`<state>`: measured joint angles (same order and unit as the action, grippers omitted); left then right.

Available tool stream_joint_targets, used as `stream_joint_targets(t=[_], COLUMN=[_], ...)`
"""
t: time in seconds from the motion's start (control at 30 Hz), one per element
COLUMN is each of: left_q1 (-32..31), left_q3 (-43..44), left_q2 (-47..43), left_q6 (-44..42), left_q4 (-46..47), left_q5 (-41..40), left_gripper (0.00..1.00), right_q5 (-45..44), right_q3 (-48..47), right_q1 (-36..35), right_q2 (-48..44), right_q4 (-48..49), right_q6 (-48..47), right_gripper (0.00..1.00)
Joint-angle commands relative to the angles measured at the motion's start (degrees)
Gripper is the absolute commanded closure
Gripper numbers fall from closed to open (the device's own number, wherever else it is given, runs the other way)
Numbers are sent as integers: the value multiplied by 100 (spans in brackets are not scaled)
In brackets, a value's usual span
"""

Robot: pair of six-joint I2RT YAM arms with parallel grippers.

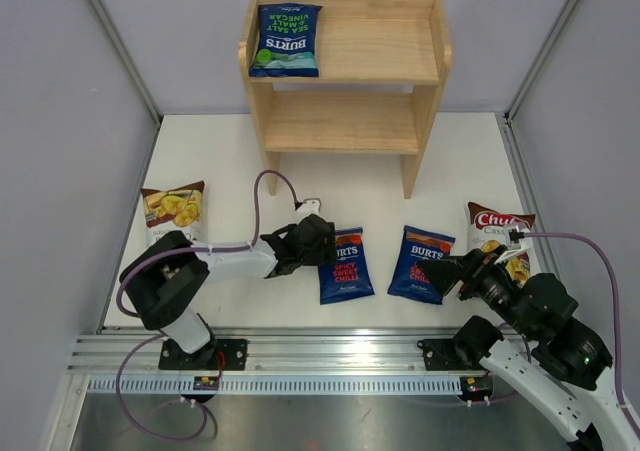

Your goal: Place and organize the chips bags onto the shelf

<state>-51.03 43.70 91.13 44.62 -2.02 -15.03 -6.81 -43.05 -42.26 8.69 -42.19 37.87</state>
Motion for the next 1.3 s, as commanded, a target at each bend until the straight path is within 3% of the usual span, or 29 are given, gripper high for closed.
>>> stream_joint_targets(t=[0.0, 0.03, 0.07, 0.1, 0.23, 0.37, 0.53, 0.67, 0.87, 1.0, 1.27], left_q1=[-101, -101, -101, -101, -153, -434, -689, -795, -1058, -1146, -1243], left_q3=[218, 200, 148, 121, -37, -37, -125, -152, 348, 902, 2255], left_q2=[185, 194, 203, 194, -86, -718, -1911, -2652, -3688, -4129, -4157], left_q6=[161, 187, 205, 222, 336, 398, 337, 205, -129, -471, -999], left_q4=[0, 26, 61, 88, 167, -228, -475, -422, -922, -1299, -1670], left_q5=[-361, -361, -361, -369, -413, -1027, -1354, -1153, -1248, -1161, -792], left_gripper=[30, 34, 42, 57, 83, 100, 100, 100, 100, 100, 100], right_q5=[31, 22, 13, 13, 30, 57, 83, 145, 57, 329, 628], right_q3=[-28, -20, -11, 24, 112, 156, 384, 551, 780, 991, 1264], right_q1=[16, 7, 16, 7, 16, 16, 7, 7, 7, 7, 16], right_q2=[19, 1, -25, -42, -60, -25, -16, -25, -78, -8, -175], right_q4=[159, 142, 150, 150, 159, 185, 378, 537, 844, 1265, 1908], right_q6=[28, 19, 19, 19, 19, 36, 80, 142, 362, 370, 625], right_gripper=[1, 1, 0, 0, 1, 1, 0, 1, 1, 1, 1])
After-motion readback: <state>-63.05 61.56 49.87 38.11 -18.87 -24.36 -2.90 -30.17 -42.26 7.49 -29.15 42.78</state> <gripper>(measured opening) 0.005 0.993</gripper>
